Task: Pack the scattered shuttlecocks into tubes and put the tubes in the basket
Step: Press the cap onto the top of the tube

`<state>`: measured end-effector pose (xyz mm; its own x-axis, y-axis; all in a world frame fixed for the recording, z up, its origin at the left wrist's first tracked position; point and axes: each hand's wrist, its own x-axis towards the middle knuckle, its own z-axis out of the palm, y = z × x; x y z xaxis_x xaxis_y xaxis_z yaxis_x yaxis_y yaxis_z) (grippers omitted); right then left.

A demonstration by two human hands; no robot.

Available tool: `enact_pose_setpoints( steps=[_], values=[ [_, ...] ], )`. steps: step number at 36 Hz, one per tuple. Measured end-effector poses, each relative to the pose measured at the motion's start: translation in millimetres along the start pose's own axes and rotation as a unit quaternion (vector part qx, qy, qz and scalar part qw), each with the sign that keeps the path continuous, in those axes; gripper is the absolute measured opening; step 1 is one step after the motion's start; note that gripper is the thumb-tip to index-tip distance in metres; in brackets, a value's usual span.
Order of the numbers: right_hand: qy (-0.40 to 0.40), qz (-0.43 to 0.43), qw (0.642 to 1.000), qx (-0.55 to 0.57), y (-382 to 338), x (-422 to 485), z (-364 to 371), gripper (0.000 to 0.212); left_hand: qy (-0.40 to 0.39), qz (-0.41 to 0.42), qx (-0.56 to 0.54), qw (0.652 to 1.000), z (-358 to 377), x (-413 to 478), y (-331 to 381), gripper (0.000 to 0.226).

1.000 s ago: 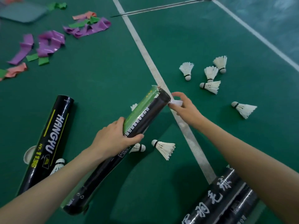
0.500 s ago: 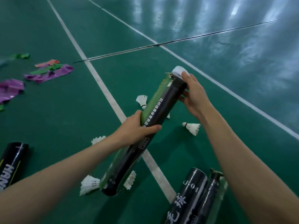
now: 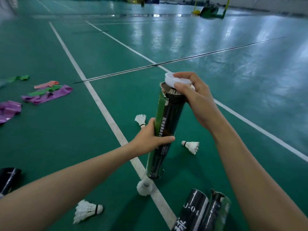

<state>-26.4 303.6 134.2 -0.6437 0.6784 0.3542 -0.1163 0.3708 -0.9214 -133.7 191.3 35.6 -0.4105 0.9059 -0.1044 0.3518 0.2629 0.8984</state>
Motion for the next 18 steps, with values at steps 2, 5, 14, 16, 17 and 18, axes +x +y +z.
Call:
enact_pose_setpoints(
  steps=[2, 5, 14, 16, 17, 18],
  values=[
    [-0.005, -0.019, 0.999, -0.030, 0.5, -4.4, -2.3, 0.021, 0.002, 0.003, -0.016, 1.000, 4.7, -1.8, 0.2, 0.065],
    [-0.030, -0.028, 0.997, -0.071, 5.9, -9.0, -10.5, 0.031, 0.005, -0.003, -0.031, 0.999, 14.7, -2.7, -1.5, 0.063],
    [-0.047, -0.003, 0.996, -0.079, 17.2, -22.9, -31.0, 0.027, 0.021, -0.018, -0.088, 0.996, 55.7, -2.5, -10.4, 0.057],
    [-0.048, 0.001, 0.995, -0.086, 21.1, -25.4, -33.7, 0.027, 0.019, -0.013, -0.088, 0.996, 59.2, -2.8, -10.2, 0.056],
    [-0.043, 0.006, 0.996, -0.071, 22.3, -26.5, -34.4, 0.027, 0.015, -0.010, -0.087, 0.996, 59.8, -2.4, -9.6, 0.057],
    [-0.037, 0.011, 0.998, -0.052, 23.2, -27.3, -34.8, 0.026, 0.011, -0.008, -0.084, 0.996, 60.4, -1.6, -9.5, 0.058]
  ],
)
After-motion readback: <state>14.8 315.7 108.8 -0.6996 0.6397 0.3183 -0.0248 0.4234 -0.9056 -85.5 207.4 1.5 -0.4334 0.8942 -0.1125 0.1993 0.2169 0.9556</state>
